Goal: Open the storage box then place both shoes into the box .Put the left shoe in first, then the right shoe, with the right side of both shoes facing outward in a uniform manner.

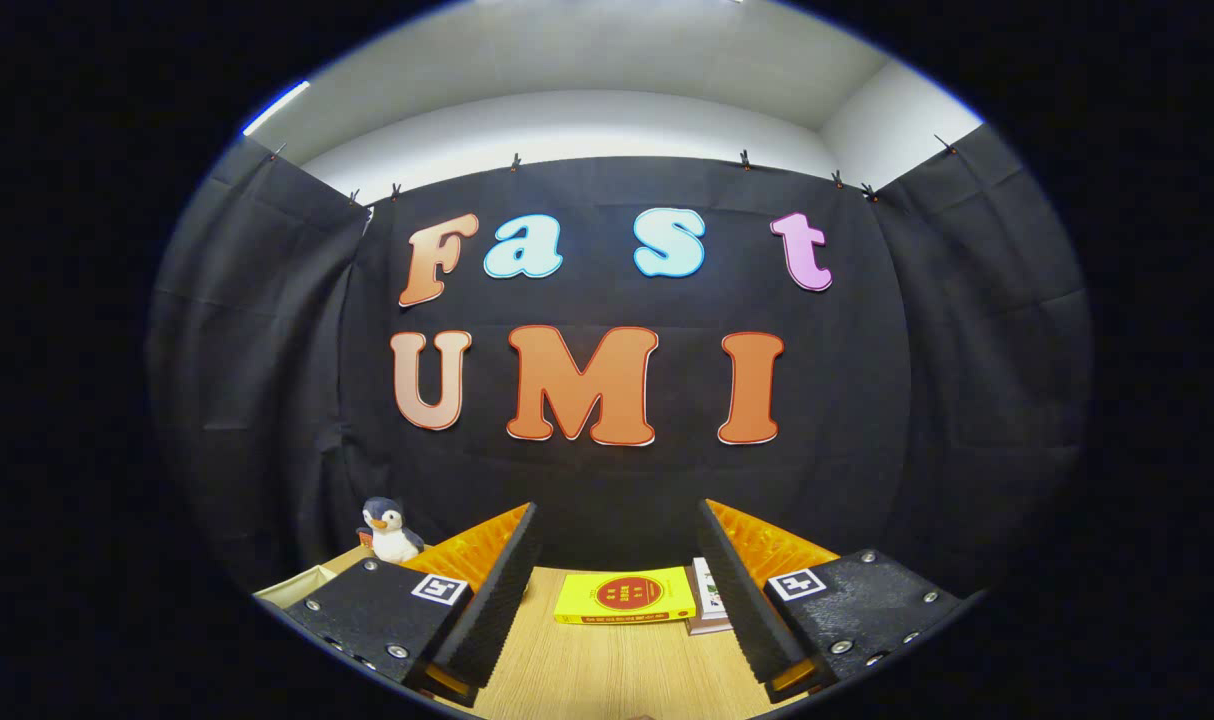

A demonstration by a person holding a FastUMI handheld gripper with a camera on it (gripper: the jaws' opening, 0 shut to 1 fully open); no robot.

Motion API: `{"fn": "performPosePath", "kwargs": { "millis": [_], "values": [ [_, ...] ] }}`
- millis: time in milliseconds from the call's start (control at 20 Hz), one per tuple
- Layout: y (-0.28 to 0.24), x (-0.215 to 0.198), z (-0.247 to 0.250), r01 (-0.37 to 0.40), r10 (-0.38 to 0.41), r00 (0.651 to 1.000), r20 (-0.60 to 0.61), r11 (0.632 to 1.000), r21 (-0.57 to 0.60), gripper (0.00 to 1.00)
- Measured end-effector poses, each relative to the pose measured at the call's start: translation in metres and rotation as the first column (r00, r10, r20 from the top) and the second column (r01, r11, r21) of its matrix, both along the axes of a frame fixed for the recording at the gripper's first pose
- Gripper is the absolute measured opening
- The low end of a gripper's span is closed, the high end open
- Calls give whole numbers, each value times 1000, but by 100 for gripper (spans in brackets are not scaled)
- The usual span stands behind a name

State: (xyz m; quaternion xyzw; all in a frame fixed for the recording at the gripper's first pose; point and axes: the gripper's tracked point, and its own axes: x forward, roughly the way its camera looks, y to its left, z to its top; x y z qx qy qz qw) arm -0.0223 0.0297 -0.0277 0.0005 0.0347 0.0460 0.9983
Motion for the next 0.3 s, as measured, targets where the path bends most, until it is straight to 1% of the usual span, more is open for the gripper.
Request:
{"fn": "performPosePath", "kwargs": {
  "millis": [300],
  "values": [
    [6,-1,4,-43,43,999,4,999,11,94]
  ]
}}
